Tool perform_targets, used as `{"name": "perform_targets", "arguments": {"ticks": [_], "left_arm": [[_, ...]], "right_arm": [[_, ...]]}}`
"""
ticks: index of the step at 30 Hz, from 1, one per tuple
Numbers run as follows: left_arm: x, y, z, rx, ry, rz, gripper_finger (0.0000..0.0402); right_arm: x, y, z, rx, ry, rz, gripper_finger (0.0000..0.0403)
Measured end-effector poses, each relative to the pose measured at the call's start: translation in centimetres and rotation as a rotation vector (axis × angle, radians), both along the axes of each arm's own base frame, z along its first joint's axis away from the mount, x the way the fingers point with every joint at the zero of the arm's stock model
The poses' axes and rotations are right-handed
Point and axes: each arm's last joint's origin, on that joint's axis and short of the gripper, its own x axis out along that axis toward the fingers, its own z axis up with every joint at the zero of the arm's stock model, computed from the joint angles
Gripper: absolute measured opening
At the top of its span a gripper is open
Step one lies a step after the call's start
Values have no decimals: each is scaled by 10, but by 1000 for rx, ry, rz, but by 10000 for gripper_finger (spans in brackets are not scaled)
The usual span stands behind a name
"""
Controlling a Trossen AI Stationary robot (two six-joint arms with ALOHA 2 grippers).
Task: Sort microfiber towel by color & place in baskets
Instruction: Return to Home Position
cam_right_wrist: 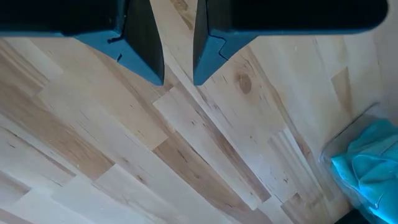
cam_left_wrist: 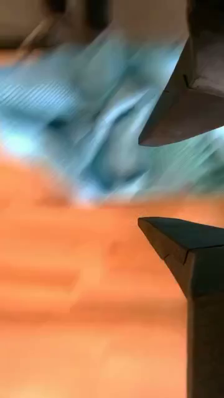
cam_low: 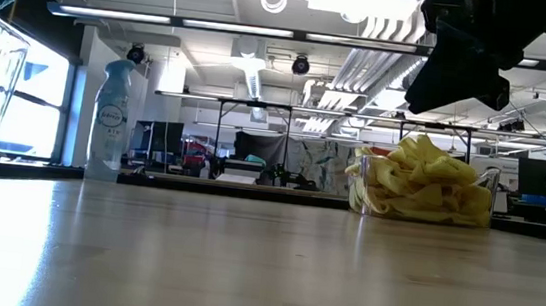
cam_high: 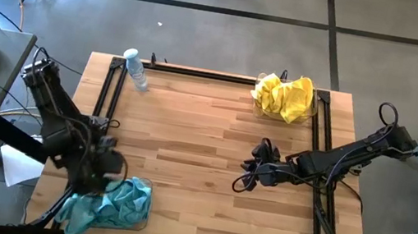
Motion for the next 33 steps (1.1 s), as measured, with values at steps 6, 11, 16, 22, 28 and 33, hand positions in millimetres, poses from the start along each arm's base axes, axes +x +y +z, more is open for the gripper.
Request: {"name": "perform_targets", "arguments": {"ticks": [6,11,16,22,28,33], "left_arm": [[21,35,-16,122,-197,17,186],[33,65,-33,109,-388,-11,186],[30,96,-48,113,-584,4,186],[23,129,-67,95,-793,-6,186],[5,151,-79,128,-888,66,186],[-17,157,-84,135,-1008,89,186]], "right_arm": [[0,0,1,-14,-13,-15,78],[2,-1,2,-40,-40,-43,78],[2,-2,3,-54,-51,-57,78],[3,-6,3,-36,-57,-94,78],[6,-13,3,-40,-56,-119,78],[7,-20,2,-46,-46,-145,78]]}}
